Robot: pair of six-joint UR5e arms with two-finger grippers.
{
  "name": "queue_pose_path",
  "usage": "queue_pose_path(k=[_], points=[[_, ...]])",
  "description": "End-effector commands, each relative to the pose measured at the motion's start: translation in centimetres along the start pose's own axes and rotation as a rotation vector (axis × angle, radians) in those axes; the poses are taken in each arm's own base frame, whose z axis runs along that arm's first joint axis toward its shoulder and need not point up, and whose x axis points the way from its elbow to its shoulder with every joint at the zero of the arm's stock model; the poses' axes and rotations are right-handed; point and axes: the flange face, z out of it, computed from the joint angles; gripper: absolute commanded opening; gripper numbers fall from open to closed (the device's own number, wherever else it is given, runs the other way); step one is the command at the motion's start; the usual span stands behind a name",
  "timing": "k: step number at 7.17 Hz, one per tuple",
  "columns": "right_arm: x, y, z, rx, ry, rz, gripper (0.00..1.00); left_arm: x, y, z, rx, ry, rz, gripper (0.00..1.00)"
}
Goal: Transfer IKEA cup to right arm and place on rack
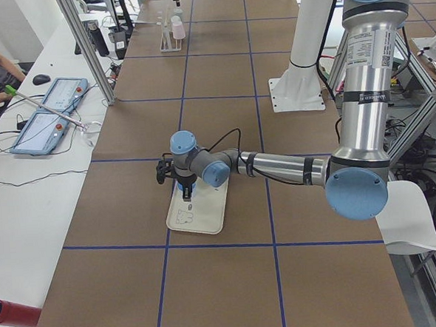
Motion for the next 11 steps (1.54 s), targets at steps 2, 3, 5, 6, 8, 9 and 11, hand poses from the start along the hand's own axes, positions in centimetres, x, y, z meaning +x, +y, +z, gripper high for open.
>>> queue_pose_path(k=[2,3,5,6,8,9,11], points=[[-0.3,-0.1,0.1,-0.001,-0.005,-0.004,1.0,1.0,0.2,-0.2,-0.029,0.047,0.011,0.0],[-0.6,-0.2,0.0,0.002,-0.007,-0.009,1.0,1.8,0.6,-0.5,-0.064,0.099,0.017,0.0],[-3.2,-1.3,1.1,-0.004,-0.02,0.038,1.0,-0.8,-1.1,-5.0,0.001,0.125,-0.023,0.0],[-6.1,-1.8,0.7,0.01,-0.029,0.08,0.99,-2.6,-2.0,-7.6,0.053,0.127,-0.039,0.0],[-12.4,-3.3,-1.3,0.053,-0.056,0.14,0.99,-2.3,-2.6,-13.0,0.138,0.167,-0.044,0.0],[-16.4,-3.2,-2.0,0.067,-0.081,0.175,0.99,-0.9,-2.2,-14.6,0.138,0.169,-0.044,0.0],[-24.0,-2.8,-3.3,0.114,-0.152,0.255,0.99,3.4,-1.7,-18.4,0.152,0.254,-0.182,0.0]])
